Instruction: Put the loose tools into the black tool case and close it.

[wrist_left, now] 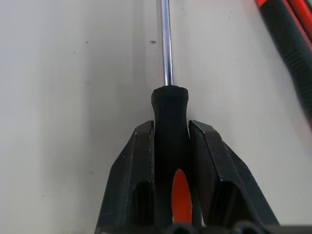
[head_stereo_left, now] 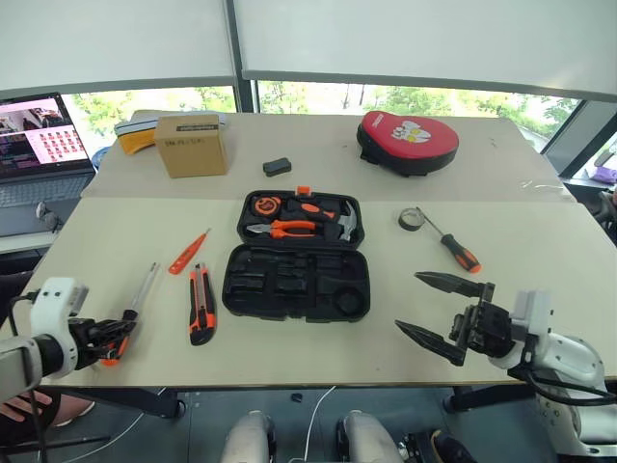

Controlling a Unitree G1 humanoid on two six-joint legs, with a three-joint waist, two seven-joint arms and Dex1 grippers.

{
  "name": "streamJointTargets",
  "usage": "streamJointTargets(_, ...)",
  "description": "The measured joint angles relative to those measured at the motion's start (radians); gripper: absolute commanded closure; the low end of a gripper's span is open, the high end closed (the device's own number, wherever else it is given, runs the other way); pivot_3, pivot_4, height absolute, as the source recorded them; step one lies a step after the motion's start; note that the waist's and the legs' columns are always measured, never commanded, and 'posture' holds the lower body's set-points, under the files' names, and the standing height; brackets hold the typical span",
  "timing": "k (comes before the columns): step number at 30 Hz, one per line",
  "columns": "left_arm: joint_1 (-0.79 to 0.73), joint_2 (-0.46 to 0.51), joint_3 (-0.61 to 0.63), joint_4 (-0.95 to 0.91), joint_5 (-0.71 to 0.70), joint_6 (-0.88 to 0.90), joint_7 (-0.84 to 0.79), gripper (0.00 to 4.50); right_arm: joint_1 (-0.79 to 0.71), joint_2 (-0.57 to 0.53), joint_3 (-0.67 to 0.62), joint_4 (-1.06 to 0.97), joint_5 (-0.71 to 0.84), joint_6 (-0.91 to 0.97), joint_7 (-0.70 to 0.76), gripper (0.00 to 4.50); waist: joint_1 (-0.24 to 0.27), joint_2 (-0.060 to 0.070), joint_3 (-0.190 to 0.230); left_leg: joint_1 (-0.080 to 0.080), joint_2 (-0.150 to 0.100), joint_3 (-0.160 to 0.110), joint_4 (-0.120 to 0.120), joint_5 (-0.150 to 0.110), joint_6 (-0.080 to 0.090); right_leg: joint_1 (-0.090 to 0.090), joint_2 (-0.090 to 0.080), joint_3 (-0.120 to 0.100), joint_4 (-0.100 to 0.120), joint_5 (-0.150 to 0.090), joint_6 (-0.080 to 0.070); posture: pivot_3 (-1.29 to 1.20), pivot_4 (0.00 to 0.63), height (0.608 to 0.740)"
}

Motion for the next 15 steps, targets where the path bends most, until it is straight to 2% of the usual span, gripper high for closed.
streamJointTargets(3,-0.106,0.061,-0.012,0.019,0.013,-0.144,-0.145,3.88,0.012,-0.005,-0.037,-0.021,0.005,0.001,-0.027,0.00,0.018,0.001,0.001,-0.001,-0.002,0.001,0.000,-0.001,-0.002,0.000,-0.003,-0.001,-0.001,0.000,0.000,0.00,0.150,0.740)
streamJointTargets(5,-0.286,0.093,-0.156,0.032,0.055,-0.341,-0.310,3.88,0.036,-0.021,-0.062,-0.028,0.009,0.005,-0.037,0.00,0.035,0.003,0.001,-0.001,-0.003,0.003,0.000,-0.002,-0.003,-0.001,-0.005,-0.005,-0.004,-0.001,-0.002,0.00,0.150,0.740)
streamJointTargets(7,-0.431,0.081,-0.321,0.064,0.123,-0.479,-0.432,3.88,0.042,-0.022,-0.090,-0.034,0.012,0.007,-0.051,0.00,0.040,0.006,0.000,-0.003,-0.004,0.007,0.001,0.000,-0.001,0.003,-0.005,-0.001,-0.005,0.000,0.000,0.00,0.150,0.740)
streamJointTargets(9,-0.620,-0.006,-0.520,0.154,0.227,-0.622,-0.544,3.88,0.029,-0.031,-0.093,-0.035,0.016,0.020,-0.068,0.00,0.040,0.008,-0.001,-0.005,-0.007,0.011,0.003,0.004,0.007,0.003,-0.002,0.000,-0.005,0.003,0.005,0.00,0.150,0.740)
streamJointTargets(11,-0.798,-0.123,-0.689,0.322,0.355,-0.767,-0.598,3.88,0.011,-0.035,-0.092,-0.045,0.022,0.043,-0.084,0.00,0.036,0.007,0.000,-0.009,-0.005,0.012,0.008,0.005,0.008,0.001,0.003,-0.001,-0.005,0.004,0.007,0.00,0.150,0.740)
streamJointTargets(15,-1.011,-0.260,-0.872,0.639,0.567,-1.030,-0.632,3.88,-0.003,-0.034,-0.087,-0.064,0.024,0.069,-0.117,0.00,0.019,0.006,0.001,-0.016,-0.001,0.008,0.014,0.003,0.009,-0.001,0.010,-0.001,-0.005,0.004,0.007,0.00,0.150,0.740)
